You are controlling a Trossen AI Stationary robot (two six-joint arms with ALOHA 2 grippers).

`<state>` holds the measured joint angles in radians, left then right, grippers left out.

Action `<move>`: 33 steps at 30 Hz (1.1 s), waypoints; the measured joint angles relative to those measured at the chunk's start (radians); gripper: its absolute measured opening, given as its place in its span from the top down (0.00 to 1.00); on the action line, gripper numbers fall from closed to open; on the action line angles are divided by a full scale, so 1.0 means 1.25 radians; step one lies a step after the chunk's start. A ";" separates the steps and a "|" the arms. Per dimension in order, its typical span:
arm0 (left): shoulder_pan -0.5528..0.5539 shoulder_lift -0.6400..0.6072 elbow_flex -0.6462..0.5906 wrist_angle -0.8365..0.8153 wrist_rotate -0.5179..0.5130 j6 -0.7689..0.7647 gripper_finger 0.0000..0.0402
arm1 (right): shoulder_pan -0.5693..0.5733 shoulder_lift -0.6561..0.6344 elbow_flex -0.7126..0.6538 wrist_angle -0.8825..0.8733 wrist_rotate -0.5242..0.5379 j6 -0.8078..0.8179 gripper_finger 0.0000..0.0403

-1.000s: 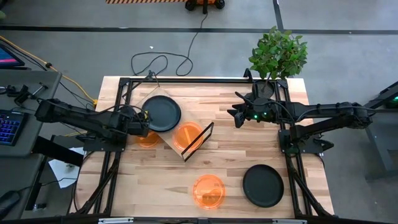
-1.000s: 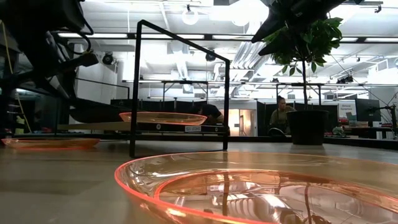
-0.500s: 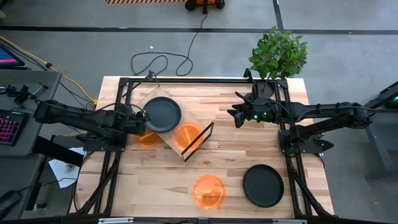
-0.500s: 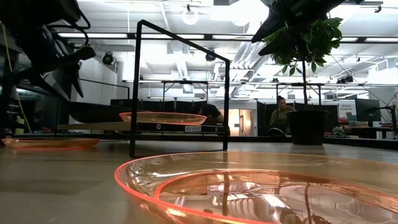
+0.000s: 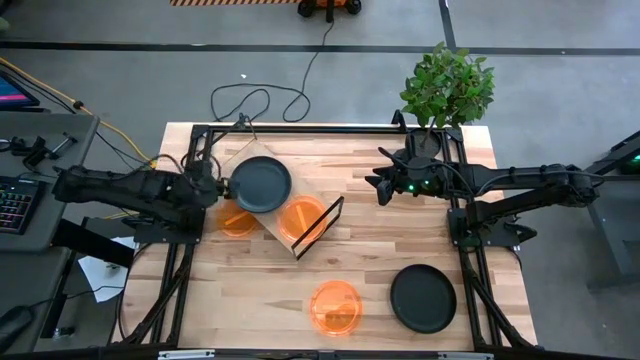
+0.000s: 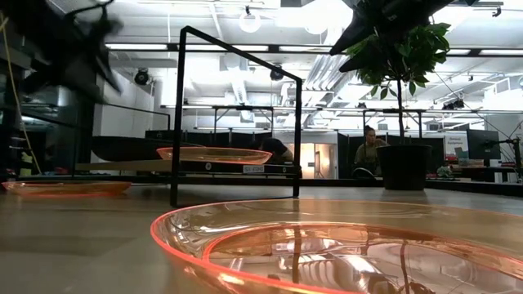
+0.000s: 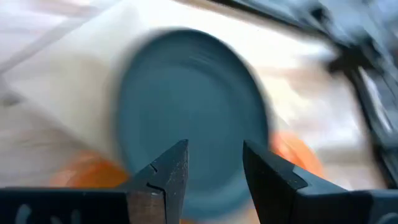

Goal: Place and stack plates onto a shelf
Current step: Stack the top orange plate on top of the orange plate on the shelf

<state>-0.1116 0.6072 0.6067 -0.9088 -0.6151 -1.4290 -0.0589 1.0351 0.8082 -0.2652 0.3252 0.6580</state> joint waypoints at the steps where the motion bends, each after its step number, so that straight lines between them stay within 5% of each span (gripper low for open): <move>1: 0.000 -0.009 0.013 0.024 0.037 0.076 0.65 | 0.000 0.000 0.000 0.001 0.000 0.000 0.54; 9: -0.005 0.014 0.147 0.078 0.436 0.472 0.66 | 0.000 0.000 0.000 0.001 0.001 0.024 0.54; 16: -0.127 0.170 0.169 0.033 0.577 0.627 0.66 | 0.000 0.000 0.000 0.001 0.003 0.042 0.54; 20: -0.231 0.282 0.169 -0.034 0.553 0.690 0.67 | 0.000 0.000 0.000 0.001 0.004 0.042 0.54; 24: -0.312 0.346 0.146 -0.054 0.386 0.629 0.76 | 0.000 0.000 0.000 0.001 0.020 0.042 0.54; 28: -0.361 0.327 0.059 -0.046 0.255 0.457 0.95 | 0.000 0.000 0.000 0.000 0.027 0.042 0.54; 33: -0.387 0.282 -0.056 -0.041 0.177 0.209 0.99 | 0.000 0.000 0.000 0.000 0.034 0.040 0.54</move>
<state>-0.5956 0.9591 0.5370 -0.9605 -0.3937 -1.1674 -0.0589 1.0351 0.8082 -0.2653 0.3682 0.7076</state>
